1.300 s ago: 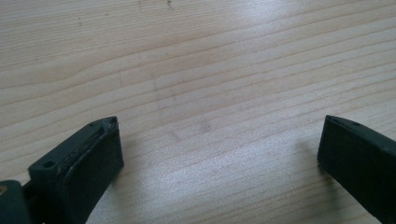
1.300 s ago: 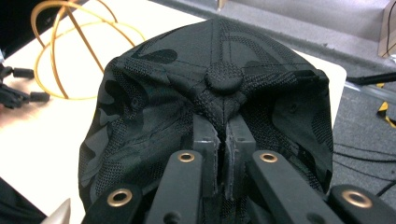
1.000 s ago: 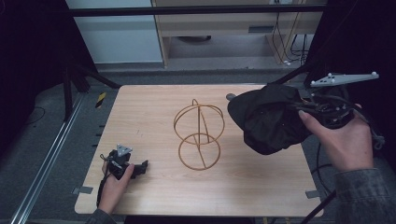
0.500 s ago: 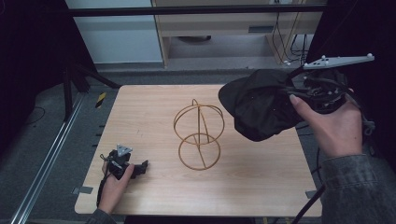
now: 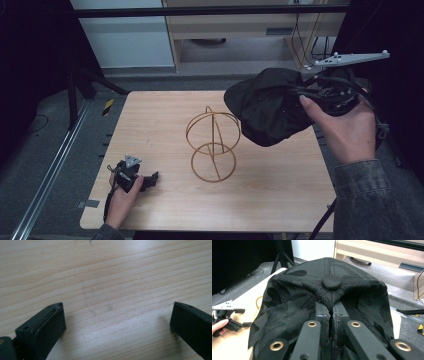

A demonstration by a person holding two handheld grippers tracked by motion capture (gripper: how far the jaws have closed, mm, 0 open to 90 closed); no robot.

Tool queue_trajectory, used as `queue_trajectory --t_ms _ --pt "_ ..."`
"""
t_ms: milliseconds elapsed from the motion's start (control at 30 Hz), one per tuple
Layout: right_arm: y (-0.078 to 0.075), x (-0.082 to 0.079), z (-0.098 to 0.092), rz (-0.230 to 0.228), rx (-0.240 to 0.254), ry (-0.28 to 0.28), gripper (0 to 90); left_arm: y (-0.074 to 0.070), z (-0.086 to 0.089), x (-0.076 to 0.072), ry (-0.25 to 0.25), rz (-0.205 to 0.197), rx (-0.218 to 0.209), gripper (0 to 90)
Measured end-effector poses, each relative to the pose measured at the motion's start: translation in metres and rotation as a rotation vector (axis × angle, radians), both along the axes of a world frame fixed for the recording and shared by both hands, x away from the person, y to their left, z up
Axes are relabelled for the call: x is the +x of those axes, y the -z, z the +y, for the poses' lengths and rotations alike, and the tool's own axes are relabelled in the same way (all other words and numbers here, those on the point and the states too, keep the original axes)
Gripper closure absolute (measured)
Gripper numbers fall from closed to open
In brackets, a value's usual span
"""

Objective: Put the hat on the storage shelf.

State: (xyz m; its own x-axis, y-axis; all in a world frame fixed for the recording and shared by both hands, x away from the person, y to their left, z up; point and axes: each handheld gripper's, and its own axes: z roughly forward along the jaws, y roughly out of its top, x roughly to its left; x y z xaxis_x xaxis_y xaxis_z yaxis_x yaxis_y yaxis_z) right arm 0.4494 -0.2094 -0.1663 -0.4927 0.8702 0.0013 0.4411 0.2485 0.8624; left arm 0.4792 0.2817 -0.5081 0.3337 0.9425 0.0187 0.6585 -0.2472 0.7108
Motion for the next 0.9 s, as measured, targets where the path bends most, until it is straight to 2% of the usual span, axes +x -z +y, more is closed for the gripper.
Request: queue_trajectory --t_ms 367,900 --pt "-0.005 0.002 0.012 -0.015 0.010 -0.021 85.8 0.000 0.000 0.000 0.000 0.000 0.000 0.0" --pt "-0.007 0.016 0.063 -0.014 0.020 -0.119 85.8 0.000 0.000 0.000 0.001 0.000 0.000 0.0"
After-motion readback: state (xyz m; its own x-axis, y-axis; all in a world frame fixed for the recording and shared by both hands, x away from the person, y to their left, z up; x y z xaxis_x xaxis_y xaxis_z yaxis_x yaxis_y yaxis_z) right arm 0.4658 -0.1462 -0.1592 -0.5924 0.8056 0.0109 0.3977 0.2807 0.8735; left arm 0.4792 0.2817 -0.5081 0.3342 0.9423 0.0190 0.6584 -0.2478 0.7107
